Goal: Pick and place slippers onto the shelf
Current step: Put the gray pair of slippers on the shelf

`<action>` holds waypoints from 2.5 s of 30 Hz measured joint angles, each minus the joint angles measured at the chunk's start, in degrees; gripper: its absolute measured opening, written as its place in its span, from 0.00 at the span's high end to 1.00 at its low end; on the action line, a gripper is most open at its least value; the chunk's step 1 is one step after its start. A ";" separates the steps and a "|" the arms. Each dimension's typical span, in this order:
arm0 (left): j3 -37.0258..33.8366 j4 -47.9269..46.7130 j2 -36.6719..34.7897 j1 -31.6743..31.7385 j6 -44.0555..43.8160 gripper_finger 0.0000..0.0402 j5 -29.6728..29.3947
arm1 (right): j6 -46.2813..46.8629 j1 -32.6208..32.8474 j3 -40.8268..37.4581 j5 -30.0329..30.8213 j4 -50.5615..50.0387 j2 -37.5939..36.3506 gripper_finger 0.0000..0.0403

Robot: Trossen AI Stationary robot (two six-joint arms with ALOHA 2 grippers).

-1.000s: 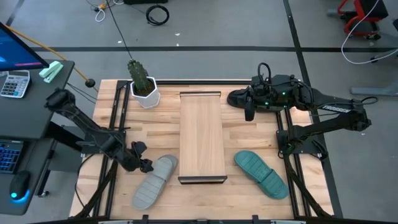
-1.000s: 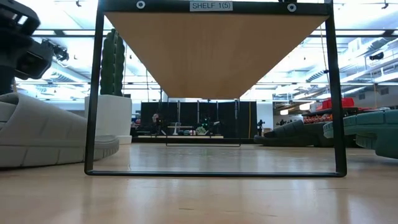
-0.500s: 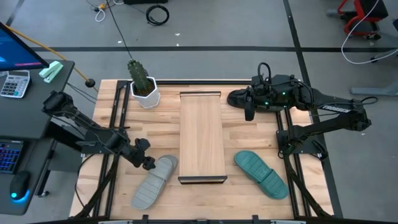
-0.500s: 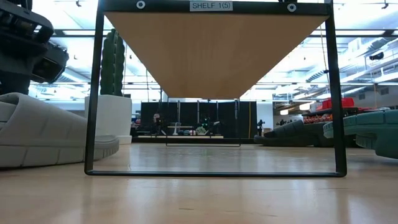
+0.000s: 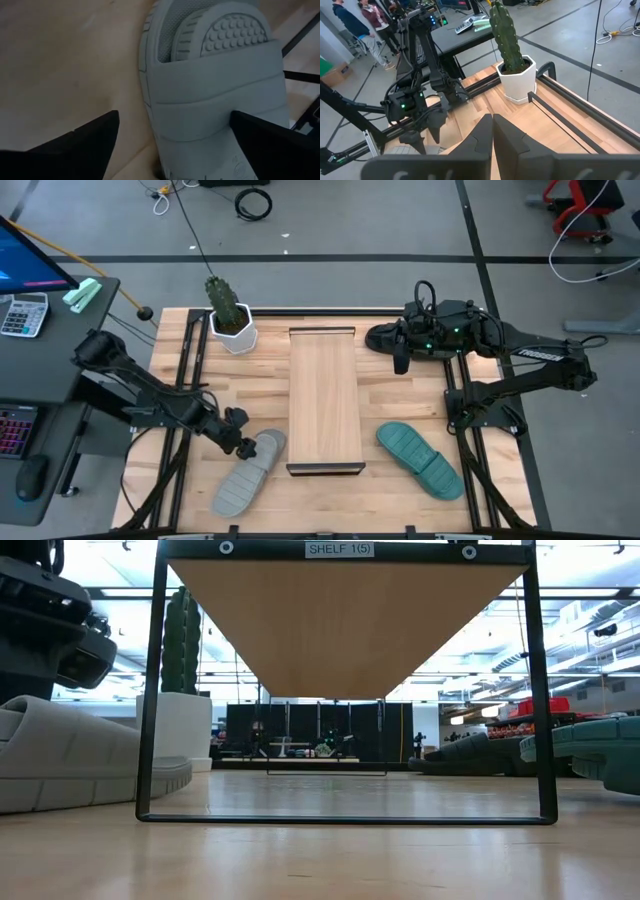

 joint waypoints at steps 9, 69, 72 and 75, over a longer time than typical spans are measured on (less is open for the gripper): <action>-0.30 6.16 0.64 0.03 1.45 0.01 0.39 | -0.55 0.00 0.00 0.00 -0.01 0.00 0.95; -0.30 -6.47 -30.34 2.21 2.51 0.48 6.91 | -2.49 -0.02 0.00 -0.02 -1.97 0.96 0.95; -0.30 -6.41 -34.17 2.21 2.74 0.48 6.26 | -2.49 0.00 0.00 -0.04 -1.97 0.96 0.95; -0.30 -6.35 -37.69 2.21 3.30 0.48 4.28 | -2.47 0.00 0.00 -0.26 -1.97 0.96 0.95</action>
